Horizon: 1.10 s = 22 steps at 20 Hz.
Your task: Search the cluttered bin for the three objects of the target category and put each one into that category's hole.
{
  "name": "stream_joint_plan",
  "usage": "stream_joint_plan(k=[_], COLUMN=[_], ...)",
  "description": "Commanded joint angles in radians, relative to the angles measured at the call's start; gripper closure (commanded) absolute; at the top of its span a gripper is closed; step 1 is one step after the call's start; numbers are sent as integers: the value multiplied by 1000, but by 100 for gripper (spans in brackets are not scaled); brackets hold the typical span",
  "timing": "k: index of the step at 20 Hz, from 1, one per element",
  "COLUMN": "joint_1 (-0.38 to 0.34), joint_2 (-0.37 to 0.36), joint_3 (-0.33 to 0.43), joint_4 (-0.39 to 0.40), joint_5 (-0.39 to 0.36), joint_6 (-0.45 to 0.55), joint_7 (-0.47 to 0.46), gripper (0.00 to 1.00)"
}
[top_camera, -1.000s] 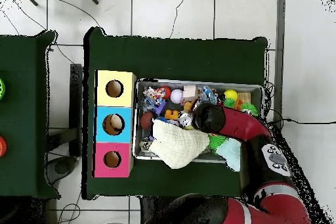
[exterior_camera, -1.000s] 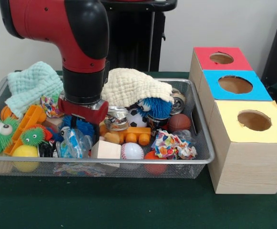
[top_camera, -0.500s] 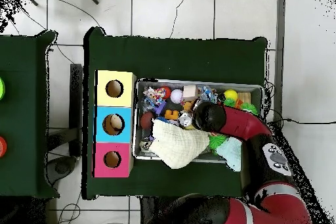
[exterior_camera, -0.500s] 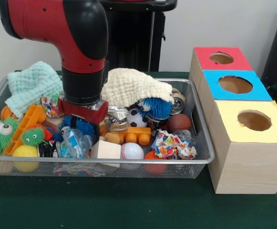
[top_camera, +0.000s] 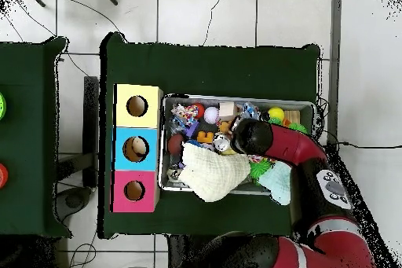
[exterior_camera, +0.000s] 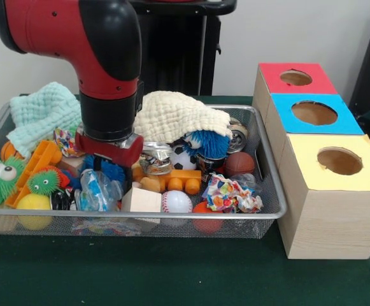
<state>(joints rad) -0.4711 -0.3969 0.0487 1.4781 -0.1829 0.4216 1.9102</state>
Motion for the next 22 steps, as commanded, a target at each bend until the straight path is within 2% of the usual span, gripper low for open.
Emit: stream_joint_plan(k=[1, 8, 11, 12, 16, 18, 22], joint_1=[-24, -37, -49, -62, -64, -36, -38], joint_2=[18, 21, 23, 22, 21, 10, 2], joint_3=[111, 125, 144, 160, 161, 128, 120], joint_4=[-88, -73, -71, -62, -57, -66, -11], joint_5=[-12, -33, -63, -69, -69, -93, -98], joint_6=[50, -13, -46, -56, -64, -73, -121], joint_7=[-39, -33, -66, -66, -48, -37, 4], gripper=[0, 0, 0, 100, 100, 100, 100])
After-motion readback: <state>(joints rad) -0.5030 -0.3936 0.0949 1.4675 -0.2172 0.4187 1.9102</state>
